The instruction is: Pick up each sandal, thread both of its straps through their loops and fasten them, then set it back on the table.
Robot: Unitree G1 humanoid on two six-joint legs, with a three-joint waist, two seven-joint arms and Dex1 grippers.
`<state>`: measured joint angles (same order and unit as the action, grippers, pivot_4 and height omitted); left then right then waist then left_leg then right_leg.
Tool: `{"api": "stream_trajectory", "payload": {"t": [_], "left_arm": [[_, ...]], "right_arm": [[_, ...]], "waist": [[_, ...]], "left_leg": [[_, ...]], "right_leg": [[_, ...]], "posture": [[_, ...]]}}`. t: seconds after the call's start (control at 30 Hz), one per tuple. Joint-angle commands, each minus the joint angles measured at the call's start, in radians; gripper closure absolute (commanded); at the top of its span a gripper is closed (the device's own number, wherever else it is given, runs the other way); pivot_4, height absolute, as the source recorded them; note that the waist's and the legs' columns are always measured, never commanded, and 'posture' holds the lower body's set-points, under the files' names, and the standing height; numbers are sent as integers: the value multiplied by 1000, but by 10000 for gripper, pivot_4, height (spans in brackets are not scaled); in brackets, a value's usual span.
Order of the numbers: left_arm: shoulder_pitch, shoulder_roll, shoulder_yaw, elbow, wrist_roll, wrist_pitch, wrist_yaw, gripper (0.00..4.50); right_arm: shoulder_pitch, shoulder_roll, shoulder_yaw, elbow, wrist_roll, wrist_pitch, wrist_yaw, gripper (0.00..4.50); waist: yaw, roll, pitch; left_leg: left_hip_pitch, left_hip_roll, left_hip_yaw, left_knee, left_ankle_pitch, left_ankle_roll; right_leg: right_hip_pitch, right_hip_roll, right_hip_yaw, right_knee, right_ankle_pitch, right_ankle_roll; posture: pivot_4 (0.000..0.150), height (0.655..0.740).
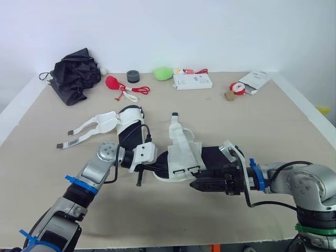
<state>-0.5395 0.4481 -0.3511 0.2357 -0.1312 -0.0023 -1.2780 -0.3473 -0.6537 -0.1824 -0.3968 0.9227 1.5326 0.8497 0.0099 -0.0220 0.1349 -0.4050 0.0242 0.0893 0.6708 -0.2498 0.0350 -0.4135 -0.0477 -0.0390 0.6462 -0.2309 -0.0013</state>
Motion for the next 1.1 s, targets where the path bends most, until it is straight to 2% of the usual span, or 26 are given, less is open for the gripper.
{"api": "stream_trajectory", "payload": {"t": [0.03, 0.23, 0.47, 0.9, 1.0, 1.03, 1.07, 1.1], "left_arm": [[48, 12, -65, 26, 55, 32, -16, 45000], [58, 19, -62, 13, 54, 38, -8, 45000], [56, 21, -59, 17, 54, 36, -6, 45000], [47, 14, -60, 36, 58, 25, -2, 45000], [46, 11, -59, 40, 58, 24, 1, 45000], [47, 10, -59, 40, 58, 24, 1, 45000], [47, 9, -58, 40, 59, 24, 2, 45000], [47, 9, -58, 41, 59, 23, 2, 45000]], "right_arm": [[-35, 0, -43, -6, 62, 1, 1, 5930], [-48, -32, -20, 18, 75, -12, 3, 5930], [-11, -114, 74, 41, 27, -104, 33, 5930], [-85, -87, 93, 109, 53, -126, 31, 5930], [-74, -91, 97, 101, 52, -132, 35, 14899], [-68, -93, 97, 95, 55, -133, 37, 20588], [-65, -95, 97, 93, 58, -134, 38, 23591], [-63, -96, 97, 92, 60, -136, 38, 29934]], "waist": [[0, 0, 0], [0, 0, 0], [0, 0, 0], [-1, 0, 0], [-1, 0, 0], [-1, 0, 0], [-1, 0, 0], [0, 0, 0]], "left_leg": [[0, 0, 0, 0, 0, 0], [0, 0, 0, 0, 0, 0], [0, 0, 0, 0, -1, 1], [0, 0, 0, 0, -1, 1], [0, 0, 0, 0, -1, 1], [0, 0, 0, 0, -1, 1], [0, 0, 0, 0, -1, 1], [0, 0, 0, 0, -1, 1]], "right_leg": [[0, 0, 0, 0, 0, 0], [0, 0, 0, 0, -2, 4], [0, 0, 0, 0, -3, 5], [0, 0, 0, 0, -3, 6], [0, 0, 0, 0, -3, 6], [0, 0, 0, 0, -3, 6], [0, 0, 0, -1, -3, 6], [0, 0, 0, -1, -3, 6]], "posture": [[1500, 7400], [1500, 7400], [1500, 7400], [1500, 7400], [1500, 7400], [1500, 7400], [1500, 7400], [1500, 7400]]}}
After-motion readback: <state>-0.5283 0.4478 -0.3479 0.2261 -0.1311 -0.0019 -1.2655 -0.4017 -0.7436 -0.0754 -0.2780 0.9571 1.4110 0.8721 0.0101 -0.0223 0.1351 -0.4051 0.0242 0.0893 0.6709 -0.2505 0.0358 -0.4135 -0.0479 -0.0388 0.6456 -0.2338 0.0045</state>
